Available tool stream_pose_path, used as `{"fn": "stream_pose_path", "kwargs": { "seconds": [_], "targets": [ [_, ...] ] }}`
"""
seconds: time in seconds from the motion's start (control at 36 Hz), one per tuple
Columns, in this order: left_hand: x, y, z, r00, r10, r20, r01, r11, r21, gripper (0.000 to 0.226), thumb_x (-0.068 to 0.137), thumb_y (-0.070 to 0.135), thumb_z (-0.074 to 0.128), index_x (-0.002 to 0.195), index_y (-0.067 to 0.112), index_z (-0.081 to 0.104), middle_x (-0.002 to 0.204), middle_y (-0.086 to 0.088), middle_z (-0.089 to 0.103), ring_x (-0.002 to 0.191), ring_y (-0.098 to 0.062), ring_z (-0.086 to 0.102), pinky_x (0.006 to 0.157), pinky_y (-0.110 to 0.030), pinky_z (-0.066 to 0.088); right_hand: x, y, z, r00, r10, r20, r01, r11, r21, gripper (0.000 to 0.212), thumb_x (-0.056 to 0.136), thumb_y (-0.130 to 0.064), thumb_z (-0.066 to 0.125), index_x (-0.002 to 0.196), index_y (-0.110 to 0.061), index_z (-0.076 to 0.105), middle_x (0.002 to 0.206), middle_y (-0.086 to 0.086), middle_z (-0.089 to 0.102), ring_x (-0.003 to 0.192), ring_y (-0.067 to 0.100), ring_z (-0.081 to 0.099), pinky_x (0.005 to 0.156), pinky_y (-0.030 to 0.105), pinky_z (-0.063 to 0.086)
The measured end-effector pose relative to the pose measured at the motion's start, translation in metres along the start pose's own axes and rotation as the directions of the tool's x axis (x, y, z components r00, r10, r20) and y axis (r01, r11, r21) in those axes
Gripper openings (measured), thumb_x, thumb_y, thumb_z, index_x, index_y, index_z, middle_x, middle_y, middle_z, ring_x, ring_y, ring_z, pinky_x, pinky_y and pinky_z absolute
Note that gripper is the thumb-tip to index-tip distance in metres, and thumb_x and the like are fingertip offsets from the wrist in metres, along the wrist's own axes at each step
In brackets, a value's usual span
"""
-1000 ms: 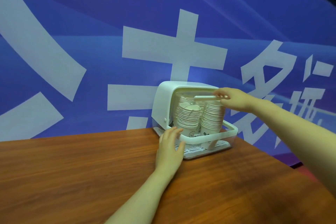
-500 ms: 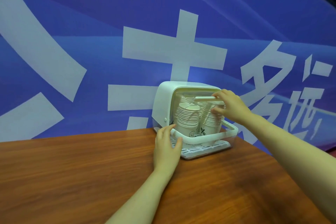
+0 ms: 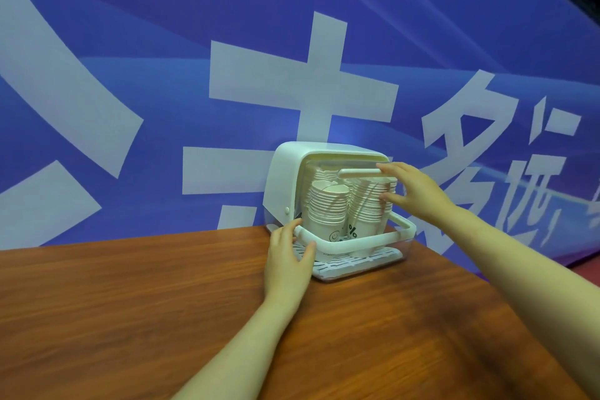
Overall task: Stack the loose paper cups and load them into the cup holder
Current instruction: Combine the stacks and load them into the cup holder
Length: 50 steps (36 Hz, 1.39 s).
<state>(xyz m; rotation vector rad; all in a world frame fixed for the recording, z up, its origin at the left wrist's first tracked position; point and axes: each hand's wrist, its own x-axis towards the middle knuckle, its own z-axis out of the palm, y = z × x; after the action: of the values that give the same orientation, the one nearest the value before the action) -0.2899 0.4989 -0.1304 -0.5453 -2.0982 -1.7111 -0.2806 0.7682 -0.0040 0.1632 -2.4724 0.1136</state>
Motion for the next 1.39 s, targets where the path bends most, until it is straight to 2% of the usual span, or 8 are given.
{"fn": "stream_pose_path", "kwargs": {
  "seconds": [0.14, 0.28, 0.36, 0.47, 0.64, 0.86, 1.19, 1.39],
  "targets": [
    [0.001, -0.003, 0.000, 1.000, -0.008, -0.011, 0.008, 1.000, -0.025, 0.059, 0.092, 0.024, 0.060, 0.144, 0.035, 0.035, 0.134, 0.007, 0.045, 0.112, -0.004, 0.051, 0.074, -0.007, 0.038, 0.002, -0.001, 0.017, 0.992, 0.026, -0.126, -0.022, 0.999, 0.038, 0.064, 0.086, -0.025, 0.073, 0.143, -0.019, 0.045, 0.131, 0.004, 0.056, 0.120, 0.022, 0.050, 0.097, 0.028, 0.037],
    [0.002, -0.005, 0.001, 0.999, 0.004, 0.042, -0.003, 1.000, -0.007, 0.061, 0.094, 0.027, 0.057, 0.148, 0.036, 0.029, 0.147, 0.008, 0.036, 0.131, -0.006, 0.039, 0.094, -0.019, 0.034, -0.006, 0.000, 0.027, 0.977, -0.024, -0.212, 0.026, 1.000, 0.007, 0.050, 0.083, -0.022, 0.075, 0.130, -0.016, 0.059, 0.111, 0.007, 0.058, 0.106, 0.026, 0.049, 0.090, 0.042, 0.048],
    [0.002, -0.004, 0.003, 0.994, 0.021, 0.110, -0.024, 1.000, 0.021, 0.056, 0.098, 0.028, 0.051, 0.149, 0.033, 0.030, 0.156, 0.008, 0.026, 0.143, -0.007, 0.024, 0.107, -0.020, 0.024, -0.022, 0.005, 0.025, 0.976, -0.031, -0.214, 0.043, 0.998, 0.050, 0.048, 0.087, -0.027, 0.071, 0.132, -0.018, 0.058, 0.118, 0.004, 0.057, 0.112, 0.021, 0.049, 0.091, 0.033, 0.043],
    [0.003, -0.006, 0.005, 0.985, 0.013, 0.171, -0.022, 0.998, 0.053, 0.051, 0.100, 0.028, 0.046, 0.149, 0.030, 0.030, 0.159, 0.009, 0.023, 0.146, -0.009, 0.018, 0.111, -0.022, 0.015, -0.035, 0.002, 0.026, 0.974, 0.018, -0.227, 0.023, 0.984, 0.177, 0.043, 0.094, -0.027, 0.063, 0.135, -0.020, 0.055, 0.130, 0.001, 0.055, 0.121, 0.015, 0.048, 0.100, 0.030, 0.039],
    [0.003, -0.005, 0.005, 0.984, -0.020, 0.177, 0.016, 1.000, 0.022, 0.055, 0.101, 0.026, 0.046, 0.152, 0.027, 0.024, 0.158, 0.010, 0.024, 0.146, -0.008, 0.016, 0.110, -0.021, 0.014, -0.017, -0.004, 0.018, 0.970, 0.052, -0.237, -0.020, 0.990, 0.139, 0.026, 0.095, -0.019, 0.061, 0.120, -0.016, 0.067, 0.110, 0.004, 0.059, 0.107, 0.021, 0.050, 0.090, 0.027, 0.037],
    [0.004, -0.005, 0.004, 0.984, -0.034, 0.176, 0.031, 0.999, 0.017, 0.053, 0.101, 0.025, 0.045, 0.151, 0.025, 0.026, 0.158, 0.010, 0.025, 0.144, -0.005, 0.013, 0.108, -0.019, 0.012, -0.013, 0.006, 0.012, 0.994, -0.058, -0.096, 0.062, 0.997, 0.045, 0.046, 0.087, -0.024, 0.071, 0.131, -0.019, 0.058, 0.117, 0.002, 0.054, 0.108, 0.016, 0.049, 0.092, 0.029, 0.043],
    [0.003, -0.004, 0.003, 0.985, -0.042, 0.170, 0.046, 0.999, -0.020, 0.052, 0.101, 0.024, 0.044, 0.150, 0.026, 0.029, 0.156, 0.012, 0.026, 0.137, 0.004, 0.015, 0.109, -0.019, 0.014, -0.022, 0.004, 0.048, 0.960, 0.023, -0.280, -0.023, 1.000, 0.004, 0.050, 0.081, -0.026, 0.077, 0.124, -0.011, 0.057, 0.105, 0.008, 0.053, 0.098, 0.025, 0.045, 0.086, 0.044, 0.047],
    [0.003, -0.002, 0.003, 0.987, -0.046, 0.153, 0.050, 0.999, -0.022, 0.050, 0.101, 0.024, 0.044, 0.149, 0.028, 0.031, 0.155, 0.010, 0.028, 0.143, -0.005, 0.017, 0.108, -0.021, 0.016, -0.060, 0.010, 0.029, 0.991, -0.062, -0.120, 0.075, 0.991, 0.112, 0.067, 0.085, -0.058, 0.044, 0.138, -0.017, 0.050, 0.122, 0.002, 0.050, 0.112, 0.005, 0.037, 0.092, 0.027, 0.036]
  ]
}}
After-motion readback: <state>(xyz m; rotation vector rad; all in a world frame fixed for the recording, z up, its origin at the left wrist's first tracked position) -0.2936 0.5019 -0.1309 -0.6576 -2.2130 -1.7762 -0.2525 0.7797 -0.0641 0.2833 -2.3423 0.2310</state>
